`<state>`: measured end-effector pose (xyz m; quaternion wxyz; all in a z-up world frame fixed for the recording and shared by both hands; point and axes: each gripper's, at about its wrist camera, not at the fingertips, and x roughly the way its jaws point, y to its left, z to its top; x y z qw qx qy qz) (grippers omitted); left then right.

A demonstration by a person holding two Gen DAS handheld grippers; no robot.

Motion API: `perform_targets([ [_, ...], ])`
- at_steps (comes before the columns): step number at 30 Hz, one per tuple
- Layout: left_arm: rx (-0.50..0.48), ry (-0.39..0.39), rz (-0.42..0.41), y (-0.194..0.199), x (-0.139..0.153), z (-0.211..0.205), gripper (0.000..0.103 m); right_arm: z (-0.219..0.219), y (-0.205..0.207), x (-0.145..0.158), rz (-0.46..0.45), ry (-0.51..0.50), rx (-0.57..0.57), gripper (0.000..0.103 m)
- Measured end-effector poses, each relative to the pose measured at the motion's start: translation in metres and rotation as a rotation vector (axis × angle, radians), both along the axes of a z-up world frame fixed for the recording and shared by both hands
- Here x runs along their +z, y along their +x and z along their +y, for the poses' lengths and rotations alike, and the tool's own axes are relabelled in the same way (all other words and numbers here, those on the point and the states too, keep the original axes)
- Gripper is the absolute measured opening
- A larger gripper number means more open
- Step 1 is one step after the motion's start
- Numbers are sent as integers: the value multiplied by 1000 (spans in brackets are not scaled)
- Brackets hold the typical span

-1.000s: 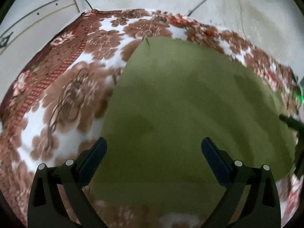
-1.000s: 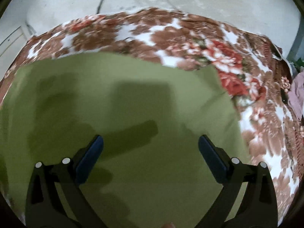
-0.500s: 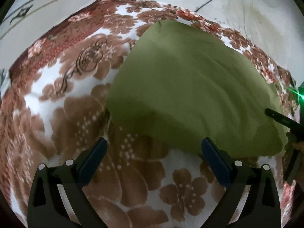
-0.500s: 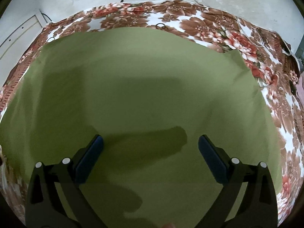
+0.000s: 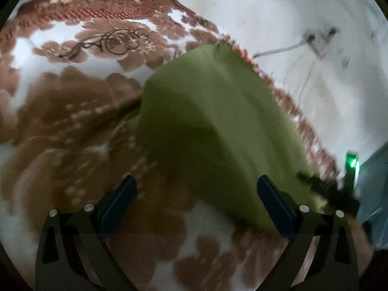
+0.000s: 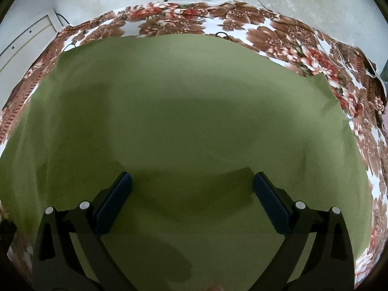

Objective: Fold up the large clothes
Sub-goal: 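Smooth the folded jacket flat with both tools, then grasp the green jacket edge with the left tool and lift it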

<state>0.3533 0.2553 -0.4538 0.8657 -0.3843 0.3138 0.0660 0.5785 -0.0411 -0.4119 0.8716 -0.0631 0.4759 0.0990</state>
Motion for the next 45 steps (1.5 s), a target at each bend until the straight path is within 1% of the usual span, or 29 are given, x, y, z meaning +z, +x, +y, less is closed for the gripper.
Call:
perform_targets([
  [4,30,-75,-90,30,-4,10,97,0,-1,-4,-11,-9,5,98],
  [6,53,-96,-93,44,-10,13,97,2,-1,-5,-13,-14,4,98],
  [10,63,-64,-103,69,-4,11,98,4,0,-8,-8,-30,-5,98],
  [12,87,-60,-102,78,0,13,97,4,1,-9,-5,-31,-11,98],
  [14,105,-60,-100,82,0,17,97,4,1,-10,-1,-29,-10,98],
  [16,108,-39,-84,86,0,18,97,3,1,-9,2,-25,-10,98],
  [17,104,-32,-81,87,1,18,94,3,1,-9,4,-24,-9,98],
  [18,103,-32,-77,86,-1,19,87,3,2,-9,6,-25,-10,98],
  [19,108,-35,-66,85,-4,21,82,3,2,-9,7,-25,-11,98],
  [21,125,-39,-44,82,-9,24,54,3,1,-9,8,-25,-11,98],
  [22,120,-42,-38,81,-10,24,50,4,1,-10,6,-29,-10,98],
  [24,103,-36,-30,84,-6,20,31,4,0,-10,2,-35,-8,98],
  [25,93,-12,-13,87,0,16,29,4,-1,-11,1,-36,-10,98],
  [26,76,-6,9,91,3,14,25,4,-1,-11,1,-39,-11,98],
  [27,53,-31,37,96,8,16,22,4,-1,-12,3,-46,-11,98],
  [28,54,-55,31,98,11,18,21,5,-1,-12,3,-51,-11,98],
  [29,58,-60,27,97,15,19,20,5,-2,-13,3,-57,-11,98],
  [31,45,15,42,102,29,11,17,6,-2,-14,6,-64,-17,98],
  [33,9,131,52,107,49,-5,15,6,-2,-15,11,-75,-17,98],
  [35,-3,150,40,110,64,-12,14,7,-3,-17,12,-87,-22,98],
  [38,-15,148,5,116,90,-24,13,8,-5,-19,12,-97,-23,98],
  [39,-34,182,-21,118,107,-34,13,7,-5,-19,19,-97,-21,98],
  [42,-88,246,-85,127,146,-64,13,3,-2,-18,44,-86,-16,98],
  [43,-102,258,-96,131,156,-73,13,2,-1,-19,53,-78,-17,98],
  [45,-133,308,-108,139,174,-95,13,0,3,-20,70,-61,-18,99],
])
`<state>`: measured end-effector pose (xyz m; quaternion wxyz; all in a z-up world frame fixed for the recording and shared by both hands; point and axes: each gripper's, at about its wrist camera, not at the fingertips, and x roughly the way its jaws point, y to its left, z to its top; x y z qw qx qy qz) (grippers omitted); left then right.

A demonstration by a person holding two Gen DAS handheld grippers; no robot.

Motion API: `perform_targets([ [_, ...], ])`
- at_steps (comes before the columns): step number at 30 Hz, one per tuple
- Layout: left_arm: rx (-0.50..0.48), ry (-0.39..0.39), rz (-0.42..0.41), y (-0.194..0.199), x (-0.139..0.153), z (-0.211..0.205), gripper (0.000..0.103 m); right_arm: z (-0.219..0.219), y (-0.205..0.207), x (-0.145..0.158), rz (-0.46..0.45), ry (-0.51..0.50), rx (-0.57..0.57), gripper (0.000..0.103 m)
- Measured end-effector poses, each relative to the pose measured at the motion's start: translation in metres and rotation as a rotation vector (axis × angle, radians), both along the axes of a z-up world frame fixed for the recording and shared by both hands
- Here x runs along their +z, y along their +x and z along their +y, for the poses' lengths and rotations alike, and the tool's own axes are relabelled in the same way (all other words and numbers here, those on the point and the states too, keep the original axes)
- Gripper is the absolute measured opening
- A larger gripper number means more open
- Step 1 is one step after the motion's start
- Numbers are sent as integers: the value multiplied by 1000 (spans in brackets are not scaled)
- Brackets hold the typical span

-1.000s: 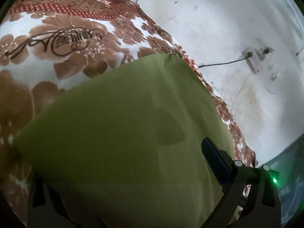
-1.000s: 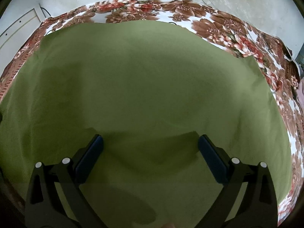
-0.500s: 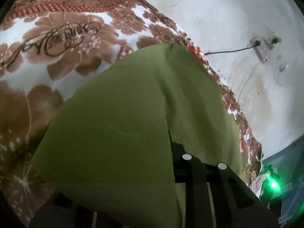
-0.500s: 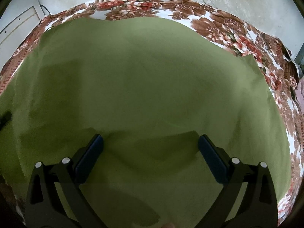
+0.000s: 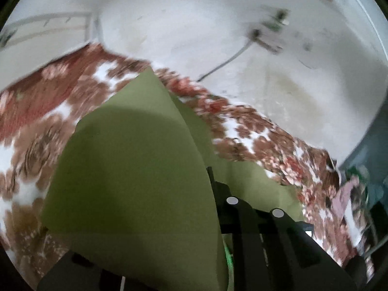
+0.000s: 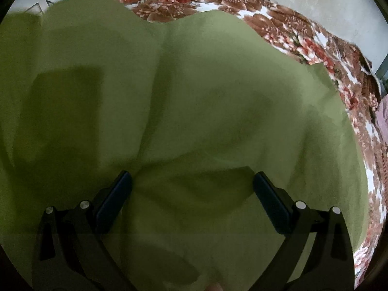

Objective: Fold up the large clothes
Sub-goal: 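Grasp the green jacket edge with the left tool and lift it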

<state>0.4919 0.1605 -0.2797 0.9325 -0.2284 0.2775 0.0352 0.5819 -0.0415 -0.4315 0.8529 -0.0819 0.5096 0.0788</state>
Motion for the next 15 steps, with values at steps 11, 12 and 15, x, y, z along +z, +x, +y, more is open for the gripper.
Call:
perform_targets([
  [11,-173,338,-55,21,57,-134,13,-58,4,32,59,171,-6,98],
  [12,-193,378,-50,25,60,-152,13,-81,2,43,24,169,-46,98],
  [15,-254,473,-36,35,55,-199,13,-150,1,62,-29,153,-158,98],
])
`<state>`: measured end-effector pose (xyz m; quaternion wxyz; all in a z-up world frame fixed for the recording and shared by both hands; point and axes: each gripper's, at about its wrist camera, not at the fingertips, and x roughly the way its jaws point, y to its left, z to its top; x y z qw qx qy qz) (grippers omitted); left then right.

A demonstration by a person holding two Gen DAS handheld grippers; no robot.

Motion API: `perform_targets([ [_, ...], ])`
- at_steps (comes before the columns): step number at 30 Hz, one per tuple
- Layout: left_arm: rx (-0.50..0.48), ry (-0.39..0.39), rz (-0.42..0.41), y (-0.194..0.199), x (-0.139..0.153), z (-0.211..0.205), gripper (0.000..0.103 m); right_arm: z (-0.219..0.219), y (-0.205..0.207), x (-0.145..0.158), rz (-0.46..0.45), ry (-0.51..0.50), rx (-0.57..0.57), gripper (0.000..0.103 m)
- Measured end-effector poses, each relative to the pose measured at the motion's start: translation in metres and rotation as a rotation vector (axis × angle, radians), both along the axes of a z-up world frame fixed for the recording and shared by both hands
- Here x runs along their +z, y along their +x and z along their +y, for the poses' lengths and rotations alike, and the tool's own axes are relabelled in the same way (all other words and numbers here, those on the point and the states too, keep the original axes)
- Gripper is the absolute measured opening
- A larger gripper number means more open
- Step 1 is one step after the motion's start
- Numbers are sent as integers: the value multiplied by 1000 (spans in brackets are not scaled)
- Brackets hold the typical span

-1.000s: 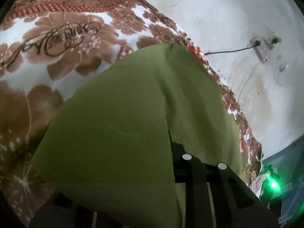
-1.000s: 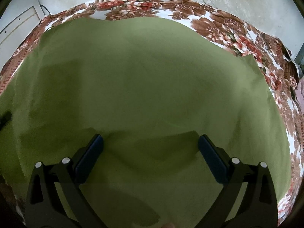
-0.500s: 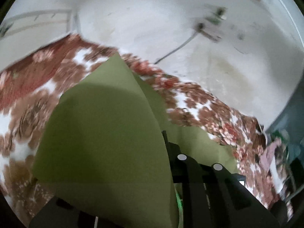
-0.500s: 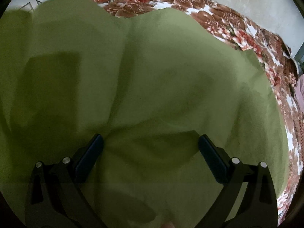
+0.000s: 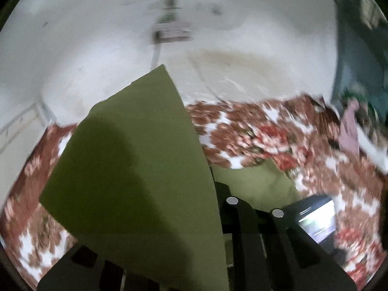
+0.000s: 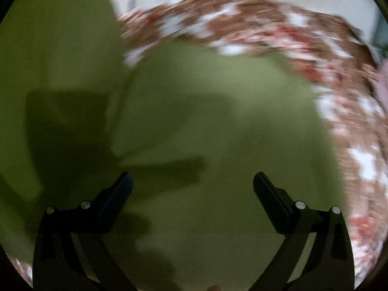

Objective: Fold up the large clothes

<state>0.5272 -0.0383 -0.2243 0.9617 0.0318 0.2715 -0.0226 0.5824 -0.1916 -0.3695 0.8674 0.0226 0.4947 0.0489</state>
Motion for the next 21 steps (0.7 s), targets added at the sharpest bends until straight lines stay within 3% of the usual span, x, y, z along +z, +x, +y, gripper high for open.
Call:
perform_targets([
  [2,-52,64,29,7,-10,-36,13,-54,1,6,-3,-4,-83,98],
  [5,-146,234,84,16,-43,-100,13,-119,3,6,-6,-34,-162,98],
  [11,-309,648,260,12,-179,-217,14,-219,7,-12,22,-107,-246,98],
  [14,-312,818,243,-1,-217,-245,14,-250,4,-12,18,-137,-246,98],
  [17,-296,894,227,-7,-228,-256,15,-265,6,-4,22,-28,-226,98],
  [20,-273,968,208,-15,-235,-263,17,-262,18,16,20,188,-146,98],
  [21,-272,976,196,-19,-235,-266,21,-257,23,22,24,214,-115,98],
])
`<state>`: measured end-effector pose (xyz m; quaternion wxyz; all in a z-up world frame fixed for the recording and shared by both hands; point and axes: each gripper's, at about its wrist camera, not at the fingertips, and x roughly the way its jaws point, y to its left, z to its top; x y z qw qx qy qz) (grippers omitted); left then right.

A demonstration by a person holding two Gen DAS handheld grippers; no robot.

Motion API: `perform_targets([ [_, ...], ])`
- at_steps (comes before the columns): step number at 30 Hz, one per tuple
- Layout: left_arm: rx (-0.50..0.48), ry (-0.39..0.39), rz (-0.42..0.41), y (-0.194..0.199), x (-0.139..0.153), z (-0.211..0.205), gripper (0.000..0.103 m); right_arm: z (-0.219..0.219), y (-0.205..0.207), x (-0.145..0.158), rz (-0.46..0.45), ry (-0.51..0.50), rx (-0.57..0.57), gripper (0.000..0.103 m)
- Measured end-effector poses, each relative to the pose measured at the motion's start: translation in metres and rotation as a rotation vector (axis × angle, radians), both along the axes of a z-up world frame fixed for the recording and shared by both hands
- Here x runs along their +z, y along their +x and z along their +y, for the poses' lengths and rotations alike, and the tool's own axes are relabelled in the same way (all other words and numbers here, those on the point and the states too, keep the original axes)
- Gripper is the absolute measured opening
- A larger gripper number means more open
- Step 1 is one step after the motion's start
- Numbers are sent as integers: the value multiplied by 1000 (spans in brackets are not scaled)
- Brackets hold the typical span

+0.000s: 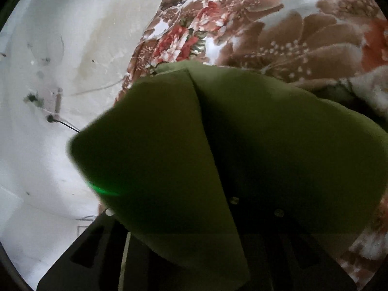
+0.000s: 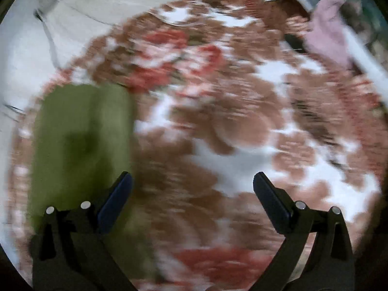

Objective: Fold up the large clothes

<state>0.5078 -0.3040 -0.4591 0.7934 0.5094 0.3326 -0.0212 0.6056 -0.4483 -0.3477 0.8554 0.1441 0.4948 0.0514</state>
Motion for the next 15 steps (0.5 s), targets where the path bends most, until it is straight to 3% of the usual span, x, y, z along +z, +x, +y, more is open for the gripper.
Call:
perform_targets([
  [4,-61,85,-68,-24,-4,-14,32,47,34,23,25,114,184,98],
  [7,-69,70,-76,-34,-3,-17,38,78,58,29,42,143,278,98],
  [9,-60,38,-69,-36,1,-16,42,101,76,24,83,238,339,98],
  [15,-34,-36,-32,-24,4,-13,43,132,113,-23,296,324,315,98],
])
